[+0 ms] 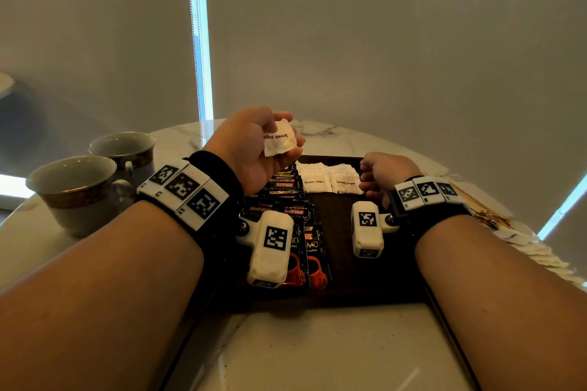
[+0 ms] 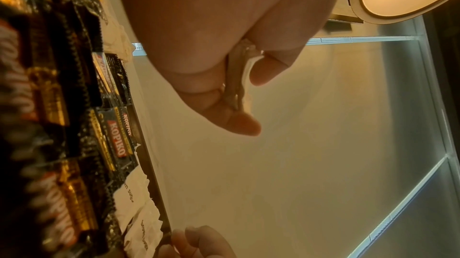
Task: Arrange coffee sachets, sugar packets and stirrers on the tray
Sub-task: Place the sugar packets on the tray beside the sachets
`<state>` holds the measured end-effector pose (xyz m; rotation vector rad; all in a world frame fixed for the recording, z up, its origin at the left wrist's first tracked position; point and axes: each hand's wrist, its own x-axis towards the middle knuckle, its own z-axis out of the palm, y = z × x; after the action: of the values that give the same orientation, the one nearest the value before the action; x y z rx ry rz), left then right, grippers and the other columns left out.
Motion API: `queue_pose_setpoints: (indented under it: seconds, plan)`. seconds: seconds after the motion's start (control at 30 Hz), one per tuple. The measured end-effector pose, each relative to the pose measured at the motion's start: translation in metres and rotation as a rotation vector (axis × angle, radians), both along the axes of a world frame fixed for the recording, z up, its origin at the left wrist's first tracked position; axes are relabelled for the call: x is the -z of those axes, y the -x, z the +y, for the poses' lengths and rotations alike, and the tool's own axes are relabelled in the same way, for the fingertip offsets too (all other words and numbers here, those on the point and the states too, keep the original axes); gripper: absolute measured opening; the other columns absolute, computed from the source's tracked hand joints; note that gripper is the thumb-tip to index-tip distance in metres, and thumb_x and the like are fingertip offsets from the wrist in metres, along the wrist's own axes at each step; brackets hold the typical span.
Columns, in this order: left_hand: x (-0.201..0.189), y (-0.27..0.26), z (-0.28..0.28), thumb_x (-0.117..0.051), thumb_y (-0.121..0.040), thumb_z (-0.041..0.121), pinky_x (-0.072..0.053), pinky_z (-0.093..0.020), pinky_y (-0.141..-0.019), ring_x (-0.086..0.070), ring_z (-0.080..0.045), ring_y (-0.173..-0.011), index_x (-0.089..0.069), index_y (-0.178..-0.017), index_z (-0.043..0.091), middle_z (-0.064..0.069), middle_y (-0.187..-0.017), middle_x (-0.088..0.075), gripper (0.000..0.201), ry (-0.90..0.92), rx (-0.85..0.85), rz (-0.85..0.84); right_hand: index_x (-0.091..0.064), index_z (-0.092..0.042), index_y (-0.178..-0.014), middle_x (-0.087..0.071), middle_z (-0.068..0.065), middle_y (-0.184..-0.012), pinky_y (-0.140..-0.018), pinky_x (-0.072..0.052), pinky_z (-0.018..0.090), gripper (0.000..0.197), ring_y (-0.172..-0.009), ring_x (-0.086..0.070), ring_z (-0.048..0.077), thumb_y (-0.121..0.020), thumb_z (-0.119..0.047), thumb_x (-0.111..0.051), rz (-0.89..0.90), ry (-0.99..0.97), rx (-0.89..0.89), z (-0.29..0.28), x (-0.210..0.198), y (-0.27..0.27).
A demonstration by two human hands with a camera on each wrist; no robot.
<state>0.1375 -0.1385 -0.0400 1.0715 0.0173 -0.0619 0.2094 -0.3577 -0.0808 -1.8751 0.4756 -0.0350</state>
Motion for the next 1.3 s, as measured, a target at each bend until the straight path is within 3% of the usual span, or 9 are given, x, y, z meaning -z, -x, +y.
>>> queue_pose_setpoints:
  seconds: [0.13,0.27,0.43,0.5,0.7,0.83,1.0,1.13,1.3]
  plan:
    - [-0.001,0.001,-0.002,-0.035,-0.098,-0.002,-0.063,-0.029,-0.064,-0.070,-0.030,-0.092,-0.062,-0.119,0.006,-0.023,-0.108,-0.060,0.036,-0.036,0.012,0.020,-0.063,-0.007,-0.087,-0.063,0.008,-0.081,-0.070,-0.053,0.035,0.016,-0.071,-0.061,0.020,-0.094,-0.021,-0.060,-0.086,-0.053,0.010,0.000,-0.010,0.003]
    - [0.000,0.002,-0.002,-0.046,-0.101,0.001,-0.060,-0.028,-0.057,-0.071,-0.028,-0.100,-0.062,-0.116,0.015,-0.018,-0.120,-0.061,0.026,-0.127,0.045,0.001,-0.063,-0.009,-0.101,-0.058,0.004,-0.083,-0.055,-0.047,0.027,0.020,-0.070,-0.055,0.016,-0.095,-0.028,-0.059,-0.199,-0.267,-0.126,0.008,-0.033,0.013]
    - [0.000,0.003,-0.001,-0.063,-0.098,0.009,-0.053,-0.023,-0.050,-0.064,-0.020,-0.082,-0.067,-0.106,0.014,-0.012,-0.106,-0.068,0.011,-0.171,-0.018,-0.035,-0.063,-0.010,-0.105,-0.060,0.001,-0.077,-0.050,-0.042,0.024,0.042,-0.061,-0.054,0.013,-0.087,-0.049,-0.068,-0.214,-0.286,-0.515,0.032,-0.051,0.040]
    - [0.001,0.002,-0.001,-0.065,-0.096,0.011,-0.051,-0.022,-0.050,-0.063,-0.017,-0.076,-0.066,-0.104,0.013,-0.010,-0.099,-0.069,0.009,-0.176,-0.037,-0.058,-0.064,-0.009,-0.108,-0.062,0.002,-0.081,-0.049,-0.041,0.024,0.040,-0.061,-0.055,0.013,-0.087,-0.041,-0.071,-0.232,-0.233,-0.609,0.042,-0.052,0.047]
    - [0.004,0.000,0.001,-0.071,-0.093,0.015,-0.042,-0.021,-0.045,-0.059,-0.012,-0.059,-0.063,-0.102,0.014,-0.008,-0.091,-0.070,0.012,-0.203,-0.053,-0.070,-0.059,0.002,-0.114,-0.064,0.008,-0.083,-0.052,-0.040,0.026,0.025,-0.059,-0.055,0.014,-0.092,-0.007,-0.065,-0.298,-0.246,-0.570,0.054,-0.050,0.053]
    - [0.005,-0.002,0.002,-0.074,-0.090,0.024,-0.036,-0.018,-0.042,-0.050,-0.009,-0.058,-0.062,-0.100,0.013,-0.008,-0.094,-0.067,0.019,-0.214,-0.014,-0.061,-0.058,0.006,-0.118,-0.064,0.014,-0.092,-0.052,-0.044,0.026,0.028,-0.065,-0.060,0.018,-0.093,-0.006,-0.058,-0.336,-0.289,-0.525,0.056,-0.051,0.053]
    - [0.002,-0.003,0.003,-0.069,-0.093,0.036,-0.036,-0.019,-0.044,-0.046,-0.009,-0.063,-0.065,-0.111,0.015,-0.004,-0.104,-0.059,0.029,-0.186,0.006,0.021,-0.053,-0.008,-0.095,-0.063,0.012,-0.094,-0.052,-0.052,0.028,0.005,-0.085,-0.065,0.029,-0.097,-0.009,-0.049,-0.398,-0.381,-0.474,0.058,-0.051,0.051]
    - [0.000,0.000,0.002,-0.069,-0.093,0.032,-0.035,-0.019,-0.047,-0.047,-0.009,-0.060,-0.065,-0.108,0.014,-0.001,-0.091,-0.059,0.024,-0.180,0.052,0.038,-0.056,-0.007,-0.103,-0.065,0.012,-0.092,-0.050,-0.053,0.030,0.007,-0.073,-0.070,0.022,-0.096,-0.010,-0.057,-0.420,-0.473,-0.430,0.059,-0.049,0.050]
    - [0.002,0.003,-0.002,-0.066,-0.095,0.017,-0.040,-0.018,-0.051,-0.051,-0.009,-0.064,-0.065,-0.111,0.009,-0.007,-0.097,-0.061,0.018,-0.231,0.103,-0.017,-0.060,-0.004,-0.103,-0.066,0.010,-0.088,-0.047,-0.050,0.022,0.008,-0.061,-0.068,0.013,-0.096,-0.006,-0.059,-0.461,-0.448,-0.483,0.058,-0.048,0.051]
